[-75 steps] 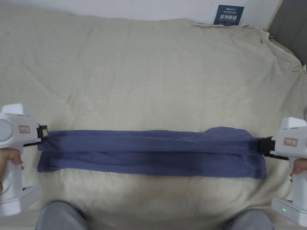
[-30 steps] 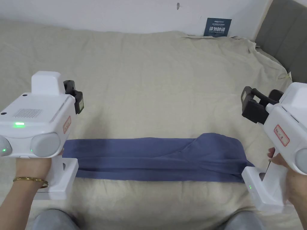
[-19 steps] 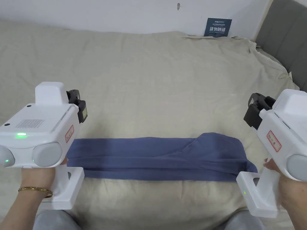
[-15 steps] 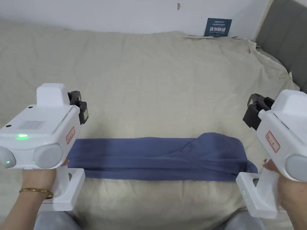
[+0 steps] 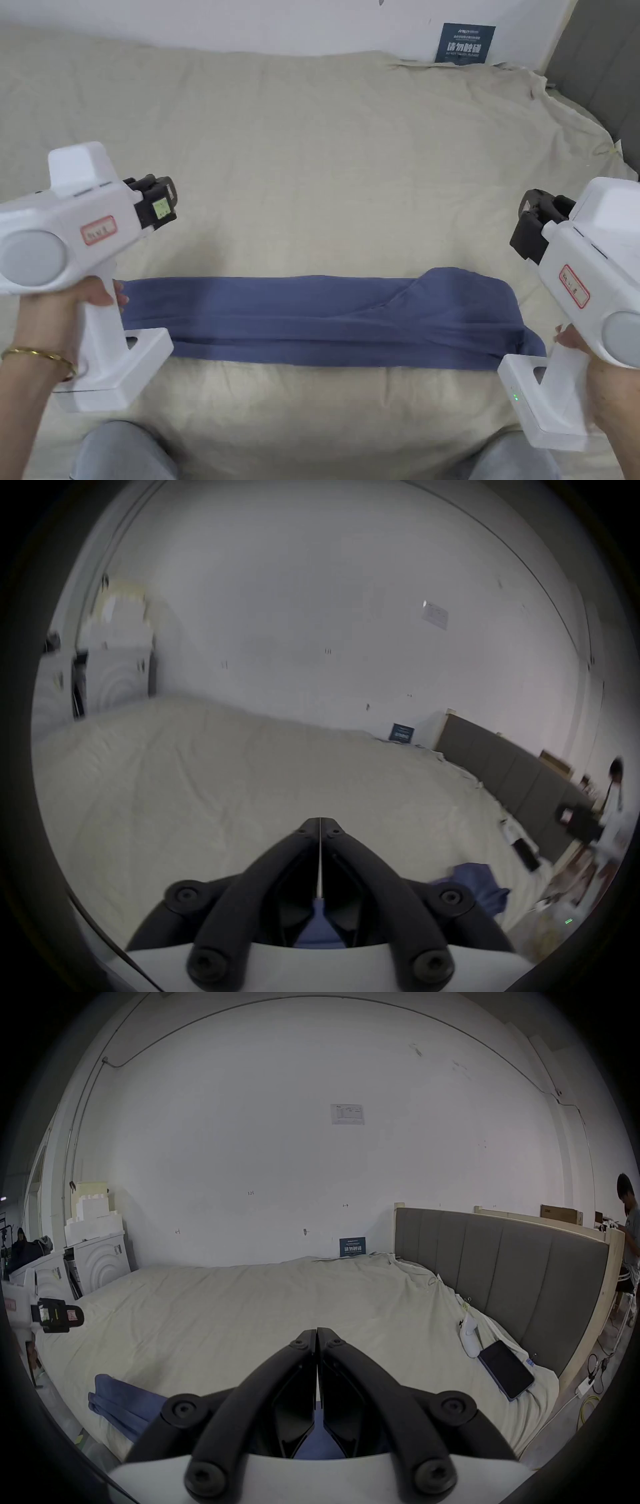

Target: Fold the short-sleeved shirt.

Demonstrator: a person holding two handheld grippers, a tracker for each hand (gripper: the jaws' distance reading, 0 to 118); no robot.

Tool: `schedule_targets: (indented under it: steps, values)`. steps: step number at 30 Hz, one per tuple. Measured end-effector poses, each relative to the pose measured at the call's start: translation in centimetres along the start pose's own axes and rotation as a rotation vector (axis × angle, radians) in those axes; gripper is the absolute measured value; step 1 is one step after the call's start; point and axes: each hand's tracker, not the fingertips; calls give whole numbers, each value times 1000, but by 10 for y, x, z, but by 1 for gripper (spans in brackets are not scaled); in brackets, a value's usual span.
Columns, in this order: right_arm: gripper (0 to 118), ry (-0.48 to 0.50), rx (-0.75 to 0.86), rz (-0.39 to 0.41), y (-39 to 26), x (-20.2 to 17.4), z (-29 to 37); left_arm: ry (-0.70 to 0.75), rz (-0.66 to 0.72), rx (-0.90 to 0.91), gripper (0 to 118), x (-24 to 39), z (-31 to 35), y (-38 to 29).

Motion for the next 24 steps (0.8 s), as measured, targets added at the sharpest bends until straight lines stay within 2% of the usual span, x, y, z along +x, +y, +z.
schedule_targets:
  steps: [1,2,3,4,5,6,12,15,19,20,24]
  values:
    - [0,1,-4,4,0,0,-1,-18,21,-28,52,-9,-3,3]
    - [0,1,-8,8,-1,-1,-2,-32,44,-67,62,-19,-7,6]
    - [0,-1,-14,10,-2,-1,-3,-37,61,-118,85,-29,-12,6]
    - [0,-1,-20,11,-3,-1,-4,-34,66,-163,103,-37,-16,7]
    - [0,-4,-26,9,-4,-1,-6,-31,64,-204,115,-46,-19,7]
    - [0,-5,-32,6,-5,-1,-7,-34,58,-234,118,-56,-22,7]
    - [0,-12,-66,20,-13,-6,-14,28,177,-438,118,-123,-44,-9]
    - [0,-19,-81,24,-17,-9,-18,129,179,-491,118,-146,-53,-22]
    - [0,-27,-105,25,-23,-13,-25,186,193,-539,118,-160,-67,-40]
    - [0,-27,-111,24,-24,-13,-27,195,187,-551,116,-160,-70,-44]
    - [0,-23,-134,31,-27,-16,-33,234,135,-614,88,-152,-82,-59]
